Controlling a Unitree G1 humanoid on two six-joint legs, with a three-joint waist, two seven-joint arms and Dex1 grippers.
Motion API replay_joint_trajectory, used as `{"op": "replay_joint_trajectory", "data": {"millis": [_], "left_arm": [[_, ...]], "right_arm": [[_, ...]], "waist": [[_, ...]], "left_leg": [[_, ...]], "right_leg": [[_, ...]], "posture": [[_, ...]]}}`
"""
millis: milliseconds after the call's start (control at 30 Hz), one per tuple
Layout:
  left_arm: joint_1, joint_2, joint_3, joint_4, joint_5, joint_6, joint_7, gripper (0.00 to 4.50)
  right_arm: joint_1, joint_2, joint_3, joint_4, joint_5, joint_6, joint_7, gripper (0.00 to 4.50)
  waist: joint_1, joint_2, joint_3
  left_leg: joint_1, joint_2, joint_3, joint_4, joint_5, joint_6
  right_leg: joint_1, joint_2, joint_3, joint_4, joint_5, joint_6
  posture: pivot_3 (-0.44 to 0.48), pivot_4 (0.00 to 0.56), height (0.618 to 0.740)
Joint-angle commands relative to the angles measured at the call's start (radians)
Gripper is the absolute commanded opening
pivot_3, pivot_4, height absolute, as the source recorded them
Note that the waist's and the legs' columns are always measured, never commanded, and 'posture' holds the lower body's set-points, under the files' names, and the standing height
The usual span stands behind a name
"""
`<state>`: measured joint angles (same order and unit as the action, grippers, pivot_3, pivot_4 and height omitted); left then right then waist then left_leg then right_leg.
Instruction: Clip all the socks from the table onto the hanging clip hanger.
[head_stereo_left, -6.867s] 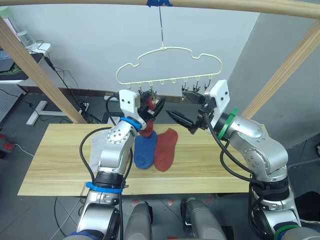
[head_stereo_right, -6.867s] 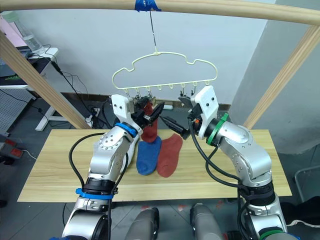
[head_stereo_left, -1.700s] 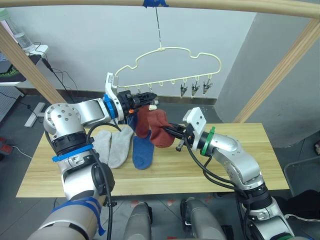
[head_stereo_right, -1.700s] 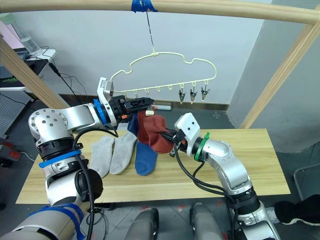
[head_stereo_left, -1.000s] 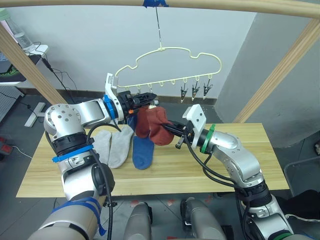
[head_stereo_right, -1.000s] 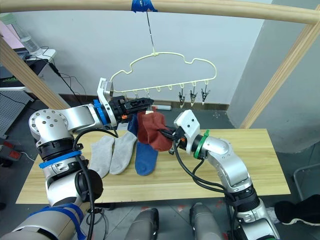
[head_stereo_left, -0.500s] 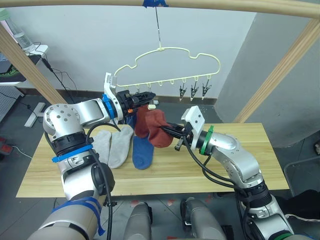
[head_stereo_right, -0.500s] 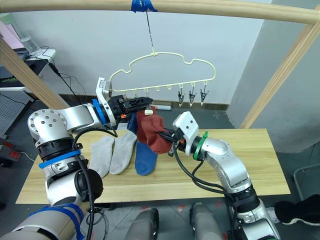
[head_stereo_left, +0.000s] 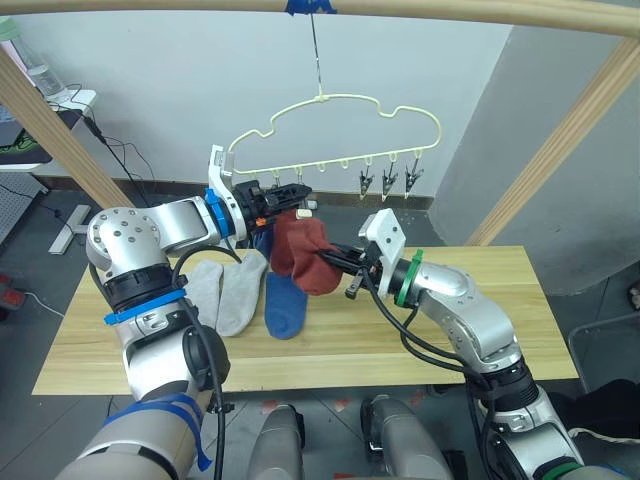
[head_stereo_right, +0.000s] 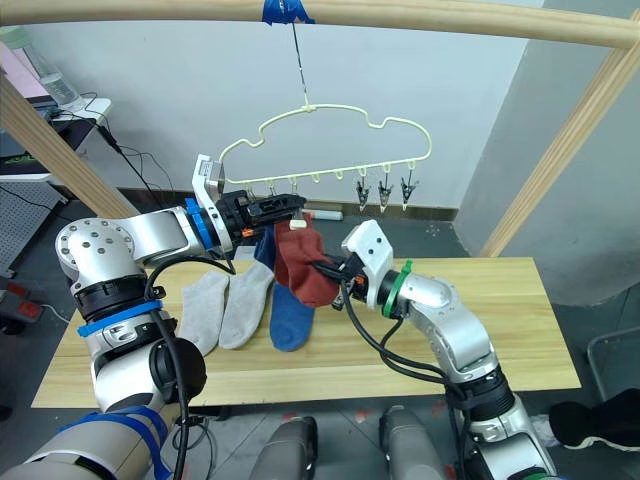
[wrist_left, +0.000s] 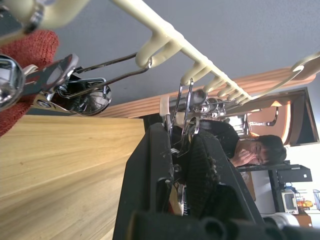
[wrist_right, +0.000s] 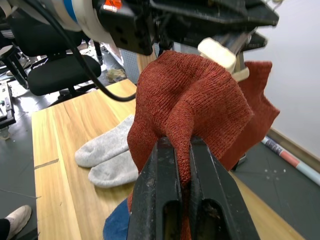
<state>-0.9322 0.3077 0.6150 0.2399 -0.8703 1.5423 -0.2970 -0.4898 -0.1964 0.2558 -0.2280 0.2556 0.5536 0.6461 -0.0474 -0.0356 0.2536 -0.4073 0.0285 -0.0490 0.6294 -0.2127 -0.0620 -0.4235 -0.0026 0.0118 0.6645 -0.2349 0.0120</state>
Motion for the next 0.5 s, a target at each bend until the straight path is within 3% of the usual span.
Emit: {"op": "replay_joint_trajectory", "data": {"millis": [33, 500], "left_arm": [[-0.003, -0.003, -0.003, -0.037, -0.031, 0.004, -0.015, 0.32], [0.006, 0.010, -0.010, -0.035, -0.036, -0.004, -0.021, 0.32]], "right_arm": [[-0.019, 0.007, -0.010, -0.012, 0.014, -0.016, -0.002, 0.04], [-0.024, 0.005, -0.006, -0.007, 0.019, -0.014, 0.007, 0.04]], "waist": [[0.000, 0.000, 0.000], [0.001, 0.000, 0.000]], "left_leg": [[0.000, 0.000, 0.000, 0.000, 0.000, 0.000], [0.000, 0.000, 0.000, 0.000, 0.000, 0.000]], "right_leg": [[0.000, 0.000, 0.000, 0.000, 0.000, 0.000], [0.000, 0.000, 0.000, 0.000, 0.000, 0.000]], "posture": [[-0.028, 0.229, 0.740], [-0.022, 0.227, 0.740]]}}
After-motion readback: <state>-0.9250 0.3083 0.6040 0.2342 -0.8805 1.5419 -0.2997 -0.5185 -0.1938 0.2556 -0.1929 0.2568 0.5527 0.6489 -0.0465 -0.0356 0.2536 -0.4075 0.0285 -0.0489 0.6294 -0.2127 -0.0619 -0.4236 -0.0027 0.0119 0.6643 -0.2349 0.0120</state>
